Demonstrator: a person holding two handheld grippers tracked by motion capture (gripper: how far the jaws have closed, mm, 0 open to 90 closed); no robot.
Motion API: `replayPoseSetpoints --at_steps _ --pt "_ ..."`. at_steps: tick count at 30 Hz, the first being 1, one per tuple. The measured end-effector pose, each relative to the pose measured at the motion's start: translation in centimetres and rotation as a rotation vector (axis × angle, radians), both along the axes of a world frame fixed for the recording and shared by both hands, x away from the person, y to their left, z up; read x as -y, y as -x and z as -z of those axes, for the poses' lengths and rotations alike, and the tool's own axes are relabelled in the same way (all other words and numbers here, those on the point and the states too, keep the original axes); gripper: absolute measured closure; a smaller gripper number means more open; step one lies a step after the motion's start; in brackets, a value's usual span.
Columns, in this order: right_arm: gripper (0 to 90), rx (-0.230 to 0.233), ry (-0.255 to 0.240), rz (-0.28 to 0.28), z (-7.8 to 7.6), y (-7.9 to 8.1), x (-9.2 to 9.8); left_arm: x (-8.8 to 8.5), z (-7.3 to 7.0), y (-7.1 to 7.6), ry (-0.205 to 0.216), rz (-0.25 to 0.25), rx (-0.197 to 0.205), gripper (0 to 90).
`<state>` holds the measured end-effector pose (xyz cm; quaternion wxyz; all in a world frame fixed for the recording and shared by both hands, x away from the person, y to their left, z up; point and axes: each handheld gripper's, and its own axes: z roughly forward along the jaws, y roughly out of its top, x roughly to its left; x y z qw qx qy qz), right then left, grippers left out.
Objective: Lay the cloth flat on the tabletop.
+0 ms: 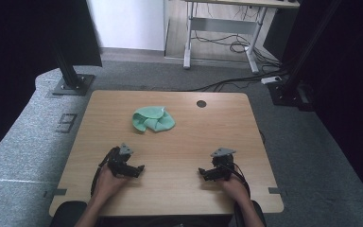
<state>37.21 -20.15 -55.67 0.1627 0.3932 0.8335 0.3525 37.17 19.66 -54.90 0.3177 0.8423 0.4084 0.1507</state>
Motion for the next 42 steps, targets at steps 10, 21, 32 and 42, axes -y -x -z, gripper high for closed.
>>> replayPoseSetpoints --at_steps 10,21,32,42 --pt "0.0 0.0 0.0 0.0 0.0 0.0 0.0 0.3 0.0 -0.3 0.002 -0.005 0.0 0.0" --pt "0.0 0.0 0.0 0.0 0.0 0.0 0.0 0.5 0.0 -0.4 0.002 -0.008 0.001 0.0" --pt "0.0 0.0 0.0 0.0 0.0 0.0 0.0 0.6 -0.3 -0.6 -0.002 0.005 -0.008 5.2" --pt "0.0 0.0 0.001 0.001 0.0 0.0 0.0 0.7 -1.4 -1.9 0.027 0.016 -0.01 13.8"
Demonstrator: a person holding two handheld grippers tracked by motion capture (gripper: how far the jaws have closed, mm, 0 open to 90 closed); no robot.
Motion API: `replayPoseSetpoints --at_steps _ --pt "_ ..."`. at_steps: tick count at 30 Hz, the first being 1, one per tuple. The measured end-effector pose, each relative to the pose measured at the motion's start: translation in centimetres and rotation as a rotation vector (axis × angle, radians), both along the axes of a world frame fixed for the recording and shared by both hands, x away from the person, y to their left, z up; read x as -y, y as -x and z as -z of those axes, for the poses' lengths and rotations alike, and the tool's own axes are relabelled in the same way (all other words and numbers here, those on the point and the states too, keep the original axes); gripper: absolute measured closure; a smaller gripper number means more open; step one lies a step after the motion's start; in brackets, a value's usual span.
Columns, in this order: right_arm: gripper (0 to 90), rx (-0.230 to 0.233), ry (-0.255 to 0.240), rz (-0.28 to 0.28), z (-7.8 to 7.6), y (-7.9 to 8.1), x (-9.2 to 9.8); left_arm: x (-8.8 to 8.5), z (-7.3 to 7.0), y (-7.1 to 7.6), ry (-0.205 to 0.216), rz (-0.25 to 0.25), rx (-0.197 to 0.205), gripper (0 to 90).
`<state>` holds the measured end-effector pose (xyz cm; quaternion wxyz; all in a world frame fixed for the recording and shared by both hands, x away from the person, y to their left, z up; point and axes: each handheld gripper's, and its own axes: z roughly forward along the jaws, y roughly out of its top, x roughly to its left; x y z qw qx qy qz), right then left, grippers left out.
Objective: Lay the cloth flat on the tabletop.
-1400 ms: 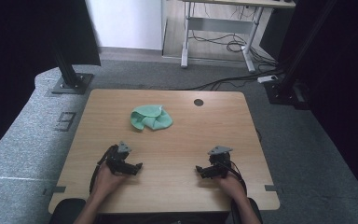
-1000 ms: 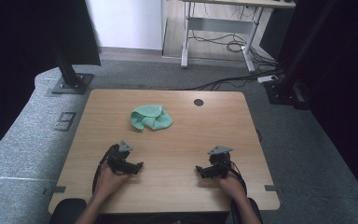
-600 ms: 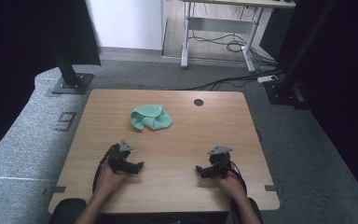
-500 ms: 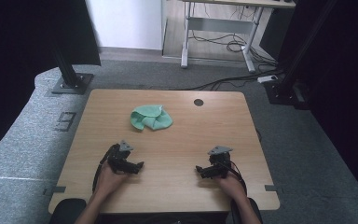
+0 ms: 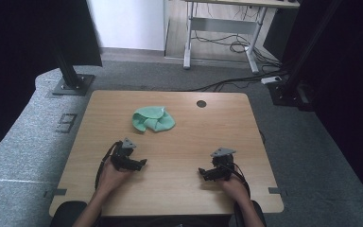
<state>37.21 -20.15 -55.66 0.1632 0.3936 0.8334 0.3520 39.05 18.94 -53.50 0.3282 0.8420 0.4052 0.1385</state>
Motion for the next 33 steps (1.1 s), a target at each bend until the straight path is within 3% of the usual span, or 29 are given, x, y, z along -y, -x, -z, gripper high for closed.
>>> replayPoseSetpoints --at_steps 6,19,26,33 --pt "0.0 0.0 0.0 0.0 0.0 0.0 0.0 -0.1 -0.6 -1.0 -0.004 0.001 0.013 17.0" --pt "0.0 -0.001 -0.001 -0.001 0.0 0.0 0.0 -0.3 -3.0 -4.4 0.039 0.003 0.052 32.2" --pt "0.0 0.0 0.0 0.0 0.0 0.0 0.0 0.4 -3.2 -5.9 0.016 0.02 0.056 39.6" --pt "0.0 -0.001 0.0 0.0 0.0 0.0 0.0 1.0 -3.6 -7.6 0.025 0.027 0.052 48.6"
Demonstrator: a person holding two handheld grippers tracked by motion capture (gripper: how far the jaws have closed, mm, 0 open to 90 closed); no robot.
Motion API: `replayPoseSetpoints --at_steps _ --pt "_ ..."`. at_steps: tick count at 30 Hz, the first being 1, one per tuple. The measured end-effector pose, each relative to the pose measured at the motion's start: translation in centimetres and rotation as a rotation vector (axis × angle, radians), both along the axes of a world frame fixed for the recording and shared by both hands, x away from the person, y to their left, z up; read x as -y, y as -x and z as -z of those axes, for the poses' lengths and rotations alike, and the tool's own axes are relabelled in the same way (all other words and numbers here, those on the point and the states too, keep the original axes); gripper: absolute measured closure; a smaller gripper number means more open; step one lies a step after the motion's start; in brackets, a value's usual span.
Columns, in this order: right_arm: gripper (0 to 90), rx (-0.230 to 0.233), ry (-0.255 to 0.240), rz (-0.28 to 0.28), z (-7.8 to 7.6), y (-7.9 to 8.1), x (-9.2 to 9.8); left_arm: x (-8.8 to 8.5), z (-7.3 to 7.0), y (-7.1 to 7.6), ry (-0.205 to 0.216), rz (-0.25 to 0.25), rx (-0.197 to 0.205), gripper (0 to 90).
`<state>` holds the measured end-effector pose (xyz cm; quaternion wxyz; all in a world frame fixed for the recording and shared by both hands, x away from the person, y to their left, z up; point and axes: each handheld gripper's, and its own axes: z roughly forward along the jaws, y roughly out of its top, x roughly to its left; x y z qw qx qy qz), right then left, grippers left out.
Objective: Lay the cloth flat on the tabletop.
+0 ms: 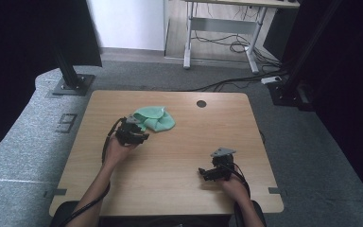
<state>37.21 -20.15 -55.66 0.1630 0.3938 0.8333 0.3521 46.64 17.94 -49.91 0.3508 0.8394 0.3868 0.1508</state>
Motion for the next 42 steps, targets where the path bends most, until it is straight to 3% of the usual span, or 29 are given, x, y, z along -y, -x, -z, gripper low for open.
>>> replayPoseSetpoints --at_steps 7,11,14,24,28,30,36,42 --pt "0.0 0.0 -0.001 -0.001 0.0 0.0 0.0 0.2 -0.1 -1.5 0.001 -0.015 0.017 59.4" --pt "0.0 0.0 0.0 0.0 0.0 0.0 0.0 0.1 0.4 -2.5 0.006 -0.033 0.005 62.8" --pt "0.0 0.001 0.0 0.0 0.0 0.0 0.0 0.0 1.1 -3.0 0.008 -0.045 -0.009 63.7" --pt "0.0 0.0 0.0 0.0 0.0 0.0 0.0 -0.3 3.4 -3.8 -0.05 -0.063 -0.069 67.9" --pt "0.0 0.0 0.0 0.0 0.0 0.0 0.0 -0.9 3.6 -3.8 -0.005 -0.095 -0.079 80.6" --pt "0.0 0.0 0.0 0.0 0.0 0.0 0.0 -1.0 3.7 -3.6 -0.005 -0.096 -0.072 85.5" --pt "0.0 0.0 0.0 0.0 0.0 0.0 0.0 -0.9 3.6 -2.8 -0.005 -0.069 -0.075 86.9" --pt "0.0 0.0 0.0 0.0 0.0 0.0 0.0 -0.7 3.6 -1.0 -0.003 -0.021 -0.079 86.6"
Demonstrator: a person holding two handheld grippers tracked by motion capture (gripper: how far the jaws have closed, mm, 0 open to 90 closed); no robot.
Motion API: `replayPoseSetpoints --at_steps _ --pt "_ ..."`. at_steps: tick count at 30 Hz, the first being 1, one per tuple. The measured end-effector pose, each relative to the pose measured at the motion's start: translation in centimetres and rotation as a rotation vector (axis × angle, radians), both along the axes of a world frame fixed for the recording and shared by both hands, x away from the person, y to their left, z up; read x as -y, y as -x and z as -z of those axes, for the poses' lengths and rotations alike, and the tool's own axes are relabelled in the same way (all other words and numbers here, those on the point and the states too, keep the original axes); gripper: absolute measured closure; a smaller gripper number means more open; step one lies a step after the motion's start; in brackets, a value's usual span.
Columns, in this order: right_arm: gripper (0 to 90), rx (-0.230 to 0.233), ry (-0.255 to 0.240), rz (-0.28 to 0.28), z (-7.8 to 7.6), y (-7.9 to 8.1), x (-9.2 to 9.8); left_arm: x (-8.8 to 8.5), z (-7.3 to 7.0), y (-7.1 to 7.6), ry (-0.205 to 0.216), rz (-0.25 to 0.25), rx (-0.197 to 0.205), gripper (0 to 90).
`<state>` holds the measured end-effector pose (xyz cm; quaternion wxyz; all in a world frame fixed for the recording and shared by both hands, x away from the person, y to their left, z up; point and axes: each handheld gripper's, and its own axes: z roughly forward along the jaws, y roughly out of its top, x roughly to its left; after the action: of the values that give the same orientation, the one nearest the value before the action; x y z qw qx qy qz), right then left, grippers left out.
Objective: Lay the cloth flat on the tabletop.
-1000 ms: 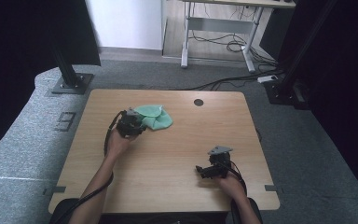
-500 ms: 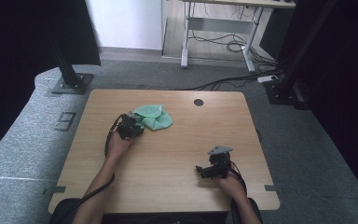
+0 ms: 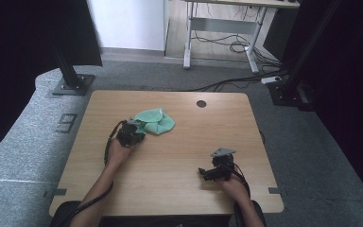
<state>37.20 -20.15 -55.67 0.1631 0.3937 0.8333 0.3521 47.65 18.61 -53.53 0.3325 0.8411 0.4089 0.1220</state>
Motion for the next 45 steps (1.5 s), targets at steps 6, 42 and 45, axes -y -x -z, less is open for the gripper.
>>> replayPoseSetpoints --at_steps 6,42,45 --pt "0.0 0.0 -0.001 -0.001 0.0 0.0 0.0 0.4 0.0 1.6 0.025 0.041 -0.013 86.8" --pt "0.0 0.0 0.0 -0.001 0.0 0.0 0.0 5.5 -0.4 11.7 0.03 0.281 -0.028 73.4" --pt "0.0 0.0 0.001 -0.001 0.0 0.0 0.0 5.5 -1.4 11.4 0.064 0.279 -0.023 63.2"
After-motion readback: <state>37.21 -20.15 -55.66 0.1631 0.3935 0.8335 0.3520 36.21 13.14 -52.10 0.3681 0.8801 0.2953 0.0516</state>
